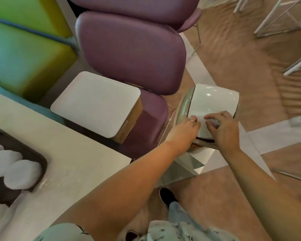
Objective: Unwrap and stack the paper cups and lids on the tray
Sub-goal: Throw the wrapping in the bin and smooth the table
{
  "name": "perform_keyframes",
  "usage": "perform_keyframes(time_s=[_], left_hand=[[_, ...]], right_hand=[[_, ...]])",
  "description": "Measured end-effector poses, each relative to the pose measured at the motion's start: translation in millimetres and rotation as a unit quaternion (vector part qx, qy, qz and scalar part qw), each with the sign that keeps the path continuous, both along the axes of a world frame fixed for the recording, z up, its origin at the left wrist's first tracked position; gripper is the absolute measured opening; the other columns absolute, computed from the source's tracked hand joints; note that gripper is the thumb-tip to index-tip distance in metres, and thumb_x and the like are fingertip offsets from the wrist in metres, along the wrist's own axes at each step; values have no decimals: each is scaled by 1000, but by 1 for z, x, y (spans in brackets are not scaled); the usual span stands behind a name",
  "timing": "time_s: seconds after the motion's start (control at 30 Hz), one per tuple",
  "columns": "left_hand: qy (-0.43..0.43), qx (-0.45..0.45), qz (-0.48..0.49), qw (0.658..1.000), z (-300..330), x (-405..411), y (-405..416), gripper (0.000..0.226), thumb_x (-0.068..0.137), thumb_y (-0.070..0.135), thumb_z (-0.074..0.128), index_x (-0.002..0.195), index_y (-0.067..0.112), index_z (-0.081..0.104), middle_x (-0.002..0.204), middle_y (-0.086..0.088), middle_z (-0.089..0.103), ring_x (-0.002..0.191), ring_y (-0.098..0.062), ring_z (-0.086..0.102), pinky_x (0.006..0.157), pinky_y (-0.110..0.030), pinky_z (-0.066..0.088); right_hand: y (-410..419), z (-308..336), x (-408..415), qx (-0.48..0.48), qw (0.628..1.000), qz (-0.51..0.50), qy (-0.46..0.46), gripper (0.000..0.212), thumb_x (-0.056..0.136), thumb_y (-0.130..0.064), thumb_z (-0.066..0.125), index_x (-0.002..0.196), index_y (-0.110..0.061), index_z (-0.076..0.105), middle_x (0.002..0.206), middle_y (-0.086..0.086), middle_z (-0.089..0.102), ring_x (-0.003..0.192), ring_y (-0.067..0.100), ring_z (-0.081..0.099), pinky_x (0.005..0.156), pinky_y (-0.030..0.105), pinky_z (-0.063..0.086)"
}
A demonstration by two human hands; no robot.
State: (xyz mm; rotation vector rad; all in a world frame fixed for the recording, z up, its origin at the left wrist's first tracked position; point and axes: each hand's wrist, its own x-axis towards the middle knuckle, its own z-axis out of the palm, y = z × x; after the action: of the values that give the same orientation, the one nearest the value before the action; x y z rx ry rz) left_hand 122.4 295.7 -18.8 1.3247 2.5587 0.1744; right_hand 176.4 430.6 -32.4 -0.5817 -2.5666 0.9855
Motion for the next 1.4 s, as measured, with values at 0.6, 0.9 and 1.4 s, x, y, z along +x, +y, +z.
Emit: perform_keyframes(time_s=[0.6, 0.9, 1.4], left_hand=[[-105, -13, -9, 994, -22, 8, 10, 45, 93, 0, 42, 138, -2, 35, 137, -20, 42, 125, -32, 42, 106, -37, 34], [-18, 118, 175, 977, 27, 1, -50, 38, 93, 13, 50, 130, 10, 49, 128, -9, 52, 110, -30, 54, 84, -45, 45], [108, 129, 485, 858, 73, 69, -285, 35, 95, 16, 52, 129, 18, 53, 143, -4, 44, 129, -25, 43, 105, -43, 36]], right_hand=[[9, -25, -16, 88, 927, 158, -328, 25, 89, -23, 59, 113, -20, 64, 102, 9, 68, 97, 29, 62, 79, 35, 50], [-51, 46, -24, 36, 987, 151, -35, 12, 91, -14, 59, 101, -13, 66, 94, -1, 67, 83, 11, 57, 74, 22, 42], [-295, 81, -19, -76, 899, 429, -37, 28, 91, -12, 58, 118, -22, 56, 107, -5, 59, 87, 6, 59, 75, 12, 45]])
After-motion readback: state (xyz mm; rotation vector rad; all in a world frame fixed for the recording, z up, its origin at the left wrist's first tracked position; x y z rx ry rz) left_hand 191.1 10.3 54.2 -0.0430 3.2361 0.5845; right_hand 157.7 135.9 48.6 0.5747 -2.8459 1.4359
